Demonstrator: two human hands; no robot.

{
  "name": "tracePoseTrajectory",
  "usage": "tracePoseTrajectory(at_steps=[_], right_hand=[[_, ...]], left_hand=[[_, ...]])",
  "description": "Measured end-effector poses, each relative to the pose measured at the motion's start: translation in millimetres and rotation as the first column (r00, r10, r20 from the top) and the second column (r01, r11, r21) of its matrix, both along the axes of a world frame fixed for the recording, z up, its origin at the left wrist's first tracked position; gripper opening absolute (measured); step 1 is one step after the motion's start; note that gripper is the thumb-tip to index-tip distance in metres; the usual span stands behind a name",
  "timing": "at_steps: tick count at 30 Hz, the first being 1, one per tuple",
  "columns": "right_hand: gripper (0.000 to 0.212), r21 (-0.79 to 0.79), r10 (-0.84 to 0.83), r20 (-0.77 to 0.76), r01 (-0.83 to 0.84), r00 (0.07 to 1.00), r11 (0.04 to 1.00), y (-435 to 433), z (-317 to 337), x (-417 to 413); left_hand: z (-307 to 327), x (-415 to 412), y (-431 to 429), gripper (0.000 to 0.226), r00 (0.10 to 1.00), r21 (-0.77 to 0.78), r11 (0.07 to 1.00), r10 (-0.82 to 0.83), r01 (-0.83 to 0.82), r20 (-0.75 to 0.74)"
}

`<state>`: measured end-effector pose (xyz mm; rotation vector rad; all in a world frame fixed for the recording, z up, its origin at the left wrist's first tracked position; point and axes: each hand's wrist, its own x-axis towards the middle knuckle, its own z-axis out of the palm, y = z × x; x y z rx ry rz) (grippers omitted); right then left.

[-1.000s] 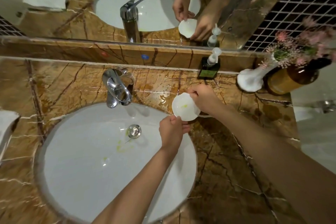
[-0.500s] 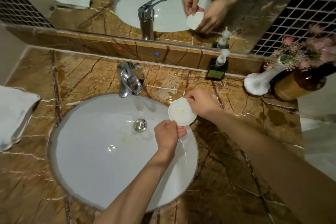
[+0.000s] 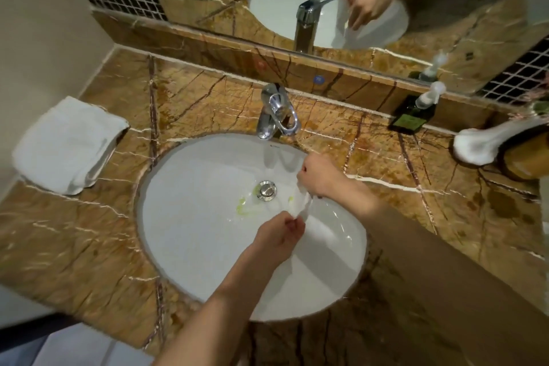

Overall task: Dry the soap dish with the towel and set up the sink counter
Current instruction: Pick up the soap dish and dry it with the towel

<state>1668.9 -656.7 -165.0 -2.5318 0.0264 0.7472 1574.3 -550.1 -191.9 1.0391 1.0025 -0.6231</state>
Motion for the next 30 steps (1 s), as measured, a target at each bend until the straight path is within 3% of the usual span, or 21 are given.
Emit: tracePoseTrajectory(at_steps=[1, 4, 5, 6, 7, 8, 12, 15, 17, 20, 25, 30], right_hand=[[0.030, -0.017, -0.009, -0.015, 0.008, 1.000, 1.000, 5.3, 0.5, -2.3], [0.027, -0.074, -0.020, -0.039, 0.017, 0.999, 0.997, 19.9, 5.3, -7.3], [0.027, -0.090, -0.012, -0.037, 0.009, 0.999, 0.996, 24.8, 7.3, -8.1], [0.026, -0.099, -0.005, -0.030, 0.002, 1.000, 0.995, 29.8, 9.1, -8.3], [0.024, -0.107, -0.002, -0.021, 0.000, 1.000, 0.994, 34.8, 11.1, -8.5], [0.022, -0.113, -0.003, -0.010, 0.002, 1.000, 0.994, 39.1, 12.1, -8.5], [0.025, -0.097, -0.026, 0.016, 0.028, 1.000, 0.995, 45.6, 10.4, -13.3], [0.035, -0.040, -0.044, 0.007, 0.045, 0.999, 0.998, 38.4, 3.9, -23.4], [0.027, -0.035, -0.049, -0.004, 0.049, 0.999, 0.998, 33.2, -2.8, -31.6], [0.017, -0.021, -0.105, 0.074, 0.106, 0.992, 0.994, 28.8, -14.0, -45.0], [0.013, 0.144, -0.308, 0.095, 0.294, 0.946, 0.945, 31.7, -20.8, -65.9], [0.016, 0.392, -0.524, -0.060, 0.502, 0.850, 0.771, 54.7, -17.4, -81.4]], left_hand=[[0.3, -0.7, 6.8, 0.029, 0.991, 0.096, 0.987, -0.130, 0.125, 0.040], [4.8, -9.6, 21.3, 0.019, 0.969, 0.081, 0.967, -0.246, 0.242, 0.036], [5.0, -11.6, 26.2, 0.020, 0.976, 0.068, 0.978, -0.204, 0.199, 0.076], [5.1, -13.1, 28.4, 0.019, 0.994, -0.026, 0.994, -0.107, 0.107, -0.002], [7.6, -14.0, 31.2, 0.016, 0.991, -0.107, 0.986, -0.130, 0.127, -0.021], [6.7, -16.3, 35.5, 0.017, 0.984, -0.034, 0.984, -0.174, 0.173, -0.030], [11.3, -19.1, 42.5, 0.018, 0.998, -0.171, 0.985, -0.004, -0.007, -0.062], [13.7, -21.5, 51.4, 0.024, 1.000, -0.097, 0.995, 0.020, -0.021, -0.010], [12.2, -19.9, 54.7, 0.031, 0.999, -0.044, 0.999, -0.020, 0.022, 0.042], [12.5, -21.0, 59.8, 0.018, 0.985, 0.050, 0.995, -0.093, 0.086, 0.147], [6.2, -27.6, 76.0, 0.022, 0.921, 0.226, 0.963, -0.215, 0.145, 0.325], [4.0, -23.9, 97.6, 0.024, 0.910, 0.227, 0.966, -0.201, 0.122, 0.364]])
